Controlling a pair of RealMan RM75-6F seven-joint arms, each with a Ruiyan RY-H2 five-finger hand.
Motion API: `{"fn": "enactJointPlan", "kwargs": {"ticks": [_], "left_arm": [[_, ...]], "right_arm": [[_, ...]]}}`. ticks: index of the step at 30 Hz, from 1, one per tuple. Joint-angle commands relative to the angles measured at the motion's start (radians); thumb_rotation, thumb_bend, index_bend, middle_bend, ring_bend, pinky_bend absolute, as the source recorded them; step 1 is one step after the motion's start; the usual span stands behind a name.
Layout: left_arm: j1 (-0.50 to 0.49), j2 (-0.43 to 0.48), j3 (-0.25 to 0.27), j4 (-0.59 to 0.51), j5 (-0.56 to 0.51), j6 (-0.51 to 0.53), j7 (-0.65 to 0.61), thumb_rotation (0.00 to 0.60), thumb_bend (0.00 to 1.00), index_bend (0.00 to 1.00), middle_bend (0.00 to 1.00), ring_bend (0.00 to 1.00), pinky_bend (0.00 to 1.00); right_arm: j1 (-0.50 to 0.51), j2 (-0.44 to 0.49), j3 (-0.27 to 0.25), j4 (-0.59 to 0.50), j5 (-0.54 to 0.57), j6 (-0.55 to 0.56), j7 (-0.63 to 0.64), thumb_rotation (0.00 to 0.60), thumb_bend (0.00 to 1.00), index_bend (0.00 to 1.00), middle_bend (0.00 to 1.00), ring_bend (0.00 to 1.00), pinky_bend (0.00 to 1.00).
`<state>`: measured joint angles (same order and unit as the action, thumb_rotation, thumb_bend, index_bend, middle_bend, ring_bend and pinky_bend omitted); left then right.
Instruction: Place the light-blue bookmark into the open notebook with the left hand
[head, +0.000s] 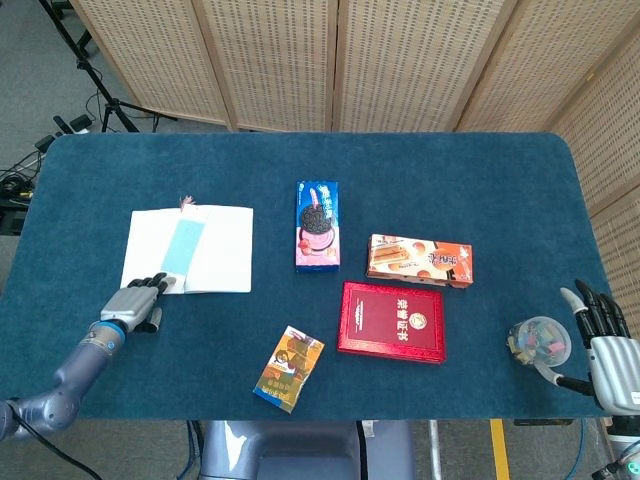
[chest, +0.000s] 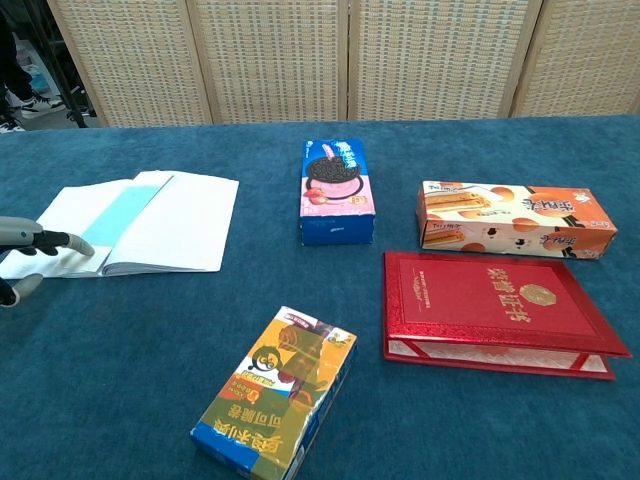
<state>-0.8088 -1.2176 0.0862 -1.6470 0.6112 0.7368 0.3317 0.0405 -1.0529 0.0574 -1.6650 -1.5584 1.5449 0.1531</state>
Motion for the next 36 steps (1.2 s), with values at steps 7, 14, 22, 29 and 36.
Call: {"fn": "enactJointPlan", "kwargs": {"ticks": [7, 14, 22, 29, 36], "left_arm": [[0.037, 0.124, -0.073, -0.081, 0.121, 0.052, -0.106, 0.6, 0.71, 0.0, 0.0, 0.0, 0.0], [0.036, 0.164, -0.087, -0.008, 0.232, 0.0, -0.135, 0.6, 0.71, 0.0, 0.0, 0.0, 0.0], [-0.012, 0.128, -0.048, 0.117, 0.291, -0.099, -0.06, 0.6, 0.76, 0.0, 0.0, 0.0, 0.0], [-0.064, 0.086, -0.044, 0.194, 0.252, -0.159, -0.019, 0.6, 0.83, 0.0, 0.0, 0.0, 0.0], [-0.13, 0.036, -0.042, 0.265, 0.177, -0.188, 0.03, 0.6, 0.84, 0.0, 0.0, 0.0, 0.0]], "right_arm": [[0.001, -0.001, 0.001, 0.001, 0.0, 0.0, 0.001, 0.6, 0.0, 0.0, 0.0, 0.0, 0.0], [0.0, -0.002, 0.001, 0.002, 0.0, 0.001, 0.0, 0.6, 0.0, 0.0, 0.0, 0.0, 0.0], [0.003, -0.005, 0.0, 0.002, -0.001, -0.004, -0.007, 0.6, 0.0, 0.0, 0.0, 0.0, 0.0], [0.006, -0.007, -0.001, 0.001, 0.001, -0.012, -0.013, 0.6, 0.0, 0.0, 0.0, 0.0, 0.0], [0.008, -0.008, 0.001, 0.003, 0.008, -0.018, -0.014, 0.6, 0.0, 0.0, 0.0, 0.0, 0.0]]}}
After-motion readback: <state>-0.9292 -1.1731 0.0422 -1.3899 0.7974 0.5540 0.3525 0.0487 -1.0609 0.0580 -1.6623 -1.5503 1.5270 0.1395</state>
